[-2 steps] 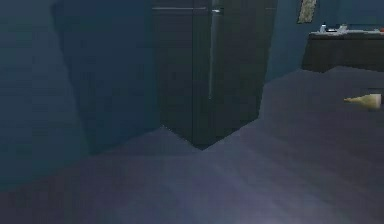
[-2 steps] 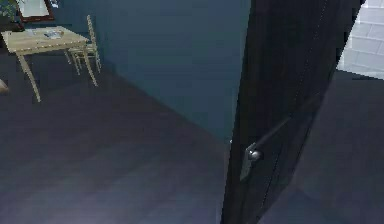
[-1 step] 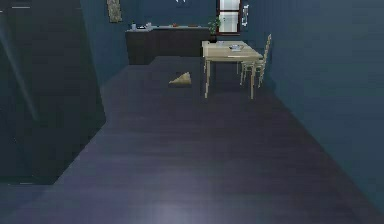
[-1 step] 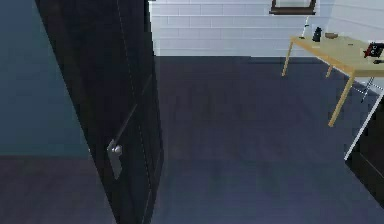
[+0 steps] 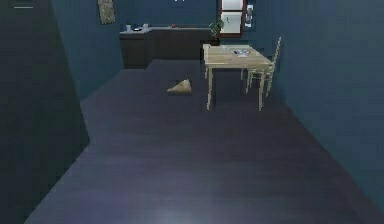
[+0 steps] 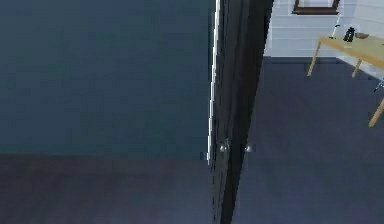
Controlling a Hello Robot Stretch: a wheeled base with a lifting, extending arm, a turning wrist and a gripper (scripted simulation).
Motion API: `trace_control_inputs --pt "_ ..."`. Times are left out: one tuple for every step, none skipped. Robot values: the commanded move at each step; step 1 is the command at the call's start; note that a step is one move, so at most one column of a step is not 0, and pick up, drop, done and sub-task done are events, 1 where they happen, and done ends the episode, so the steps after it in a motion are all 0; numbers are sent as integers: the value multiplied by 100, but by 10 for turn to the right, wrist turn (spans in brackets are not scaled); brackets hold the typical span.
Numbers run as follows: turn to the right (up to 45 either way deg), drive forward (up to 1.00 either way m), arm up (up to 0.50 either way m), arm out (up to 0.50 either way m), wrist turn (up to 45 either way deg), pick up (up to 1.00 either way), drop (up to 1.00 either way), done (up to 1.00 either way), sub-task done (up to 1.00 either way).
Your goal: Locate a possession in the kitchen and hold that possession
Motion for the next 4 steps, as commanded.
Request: trace_control_inputs --pt "60 0 0 0 0 0 0 0 0" --pt "0 100 0 0 0 0 0 0 0" --pt "30 0 0 0 0 0 0 0 0" --pt "0 100 0 0 0 0 0 0 0"
